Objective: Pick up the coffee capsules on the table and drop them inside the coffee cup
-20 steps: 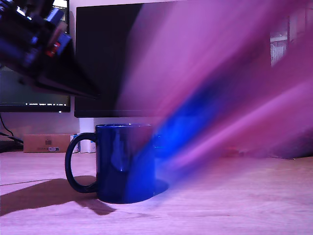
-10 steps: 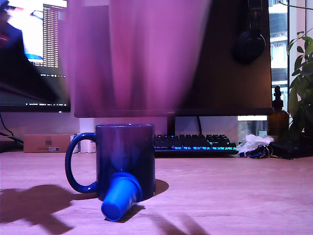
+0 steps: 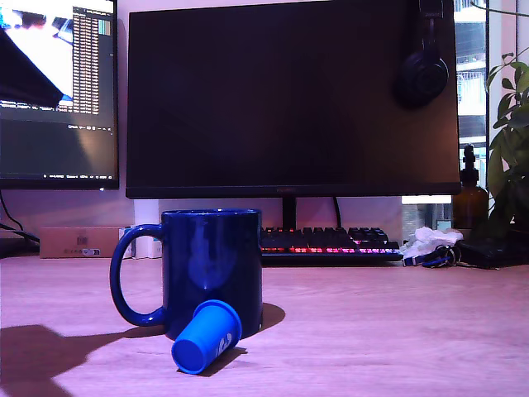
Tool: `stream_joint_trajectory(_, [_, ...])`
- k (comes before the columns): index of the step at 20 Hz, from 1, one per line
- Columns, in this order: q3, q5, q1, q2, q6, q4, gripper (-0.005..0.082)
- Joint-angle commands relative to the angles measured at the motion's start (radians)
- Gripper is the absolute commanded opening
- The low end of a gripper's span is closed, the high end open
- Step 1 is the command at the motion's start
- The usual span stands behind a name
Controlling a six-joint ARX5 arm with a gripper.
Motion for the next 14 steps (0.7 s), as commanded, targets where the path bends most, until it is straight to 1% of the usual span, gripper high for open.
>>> stream_joint_trajectory(1, [-0.026,-0.006,-0.016,-0.031,-0.02,-0.003,-0.0021])
stream_joint_trajectory(3, [-0.028,-0.023,-0.037,-0.093,-0.03,-0.023,-0.0021])
stream_joint_trajectory(5, [-0.031,-0.044,-0.058,-0.156,-0.047,-0.07,-0.0021])
stream_joint_trajectory(6, [-0.035,-0.049,-0.068,-0.188,-0.047,-0.092,-0.0021])
stream_joint_trajectory(9, [-0.077,-0.065,-0.091,-0.26,-0.06,-0.095,-0.0021])
stream_joint_trajectory(10, [-0.095,-0.069,-0.1,-0.279,-0.085,-0.095,-0.0021])
stream_joint_trajectory(12, [-0.115,-0.116,-0.117,-0.306,-0.126,-0.095,-0.0021])
stream_joint_trajectory(13, [-0.118,-0.135,-0.127,-0.312,-0.13,-0.095,-0.0021])
stream_joint_trajectory(14, [-0.119,-0.151,-0.139,-0.312,-0.152,-0.095,-0.0021])
